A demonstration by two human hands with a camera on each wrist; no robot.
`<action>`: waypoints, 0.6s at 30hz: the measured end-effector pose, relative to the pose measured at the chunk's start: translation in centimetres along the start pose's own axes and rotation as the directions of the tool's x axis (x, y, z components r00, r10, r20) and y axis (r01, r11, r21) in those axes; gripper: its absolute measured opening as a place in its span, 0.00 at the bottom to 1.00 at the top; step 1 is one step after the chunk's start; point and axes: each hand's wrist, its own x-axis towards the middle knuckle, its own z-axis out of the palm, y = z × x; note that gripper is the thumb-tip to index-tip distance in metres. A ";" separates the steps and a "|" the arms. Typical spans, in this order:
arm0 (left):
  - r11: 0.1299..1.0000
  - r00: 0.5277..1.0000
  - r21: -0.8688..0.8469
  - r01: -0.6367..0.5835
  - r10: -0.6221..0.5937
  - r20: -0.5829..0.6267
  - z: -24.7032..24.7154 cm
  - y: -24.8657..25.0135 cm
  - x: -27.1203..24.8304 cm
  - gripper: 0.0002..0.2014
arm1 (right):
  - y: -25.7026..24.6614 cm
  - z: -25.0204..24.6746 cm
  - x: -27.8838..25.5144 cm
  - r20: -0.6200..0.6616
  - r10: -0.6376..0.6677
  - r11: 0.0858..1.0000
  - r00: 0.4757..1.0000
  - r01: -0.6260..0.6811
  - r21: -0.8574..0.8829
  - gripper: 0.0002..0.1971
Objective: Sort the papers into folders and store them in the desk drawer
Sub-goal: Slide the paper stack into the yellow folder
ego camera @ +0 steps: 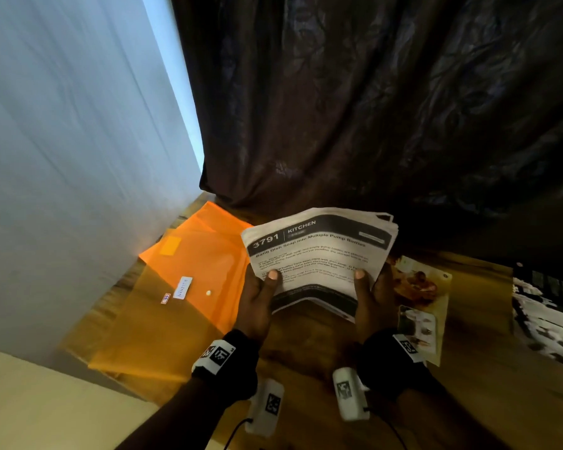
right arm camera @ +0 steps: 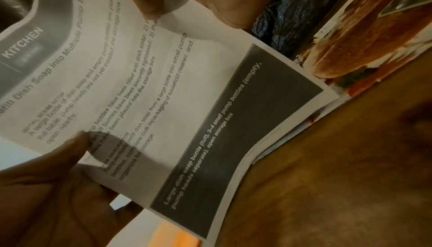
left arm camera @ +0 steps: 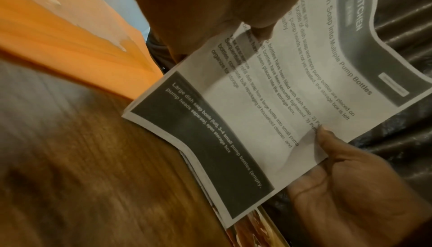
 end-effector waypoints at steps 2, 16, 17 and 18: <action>0.999 1.000 0.032 0.002 -0.002 0.008 -0.1 -0.6 0.1 0.17 | 0.0 0.1 -0.3 0.003 -0.014 1.000 1.000 0.013 0.015 0.24; 0.971 0.999 0.236 0.040 -0.047 0.024 -4.5 -2.1 0.8 0.22 | 1.0 1.2 1.4 0.115 -0.032 0.921 0.993 0.074 -0.383 0.17; 0.956 0.997 0.285 0.067 -0.072 0.007 -5.1 -2.3 0.7 0.22 | 1.3 1.7 1.2 0.134 -0.007 0.920 0.991 0.059 -0.387 0.17; 0.935 0.994 0.340 0.101 -0.105 -0.005 -5.5 -2.7 0.7 0.22 | 2.2 1.9 1.2 0.140 -0.001 0.933 0.990 0.052 -0.357 0.17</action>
